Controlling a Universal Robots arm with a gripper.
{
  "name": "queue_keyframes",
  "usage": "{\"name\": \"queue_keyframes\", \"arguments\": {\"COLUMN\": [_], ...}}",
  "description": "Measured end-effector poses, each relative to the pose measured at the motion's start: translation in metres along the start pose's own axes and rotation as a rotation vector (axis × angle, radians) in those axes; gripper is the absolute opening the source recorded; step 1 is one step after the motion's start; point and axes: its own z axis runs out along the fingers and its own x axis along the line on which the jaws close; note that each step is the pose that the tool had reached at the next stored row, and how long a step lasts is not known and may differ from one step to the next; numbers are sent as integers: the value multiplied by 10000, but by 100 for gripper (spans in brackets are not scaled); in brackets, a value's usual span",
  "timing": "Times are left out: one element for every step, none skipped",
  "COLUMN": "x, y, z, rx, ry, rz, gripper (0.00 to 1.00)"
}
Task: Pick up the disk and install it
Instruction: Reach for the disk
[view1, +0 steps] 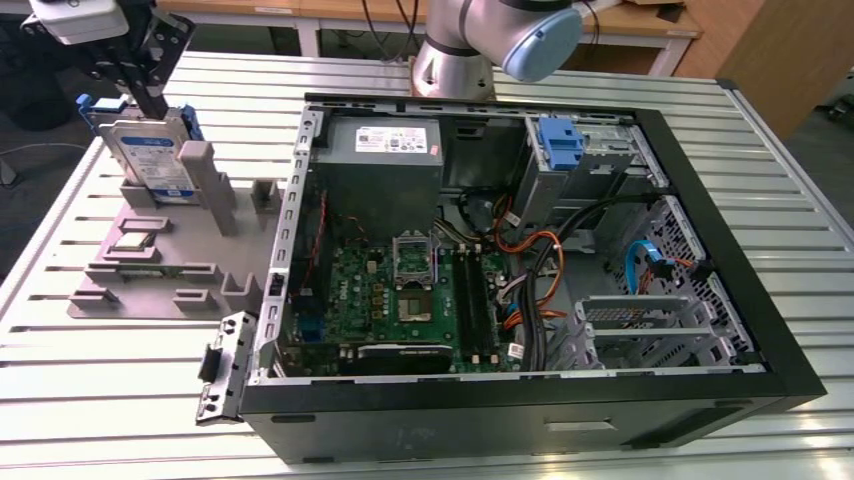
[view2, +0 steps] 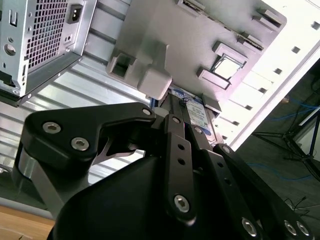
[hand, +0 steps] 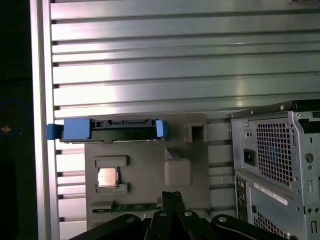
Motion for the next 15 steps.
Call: {"name": "queue_keyframes", "arguments": {"x": [9, 17, 25, 31, 37, 43, 47, 51, 55, 60, 64, 67, 70, 74, 77], "y": [2, 4, 5, 6, 6, 7, 7, 7, 7, 7, 7, 8, 8, 8, 8], "z": [5, 8, 11, 13, 16, 18, 21, 22, 24, 26, 27, 28, 30, 30, 32], "rx": [-1, -2, -1, -1, -1, -1, -2, -1, -1, -2, -1, -1, -1, -1, -1], "ry": [-1, -1, -1, 0, 0, 0, -1, 0, -1, 0, 0, 0, 0, 0, 0], "rz": [0, 0, 0, 0, -1, 0, 0, -1, 0, 0, -1, 0, -1, -1, 0], "gripper": [11, 11, 11, 11, 11, 11, 11, 11, 11, 11, 11, 11, 11, 11, 11]}}
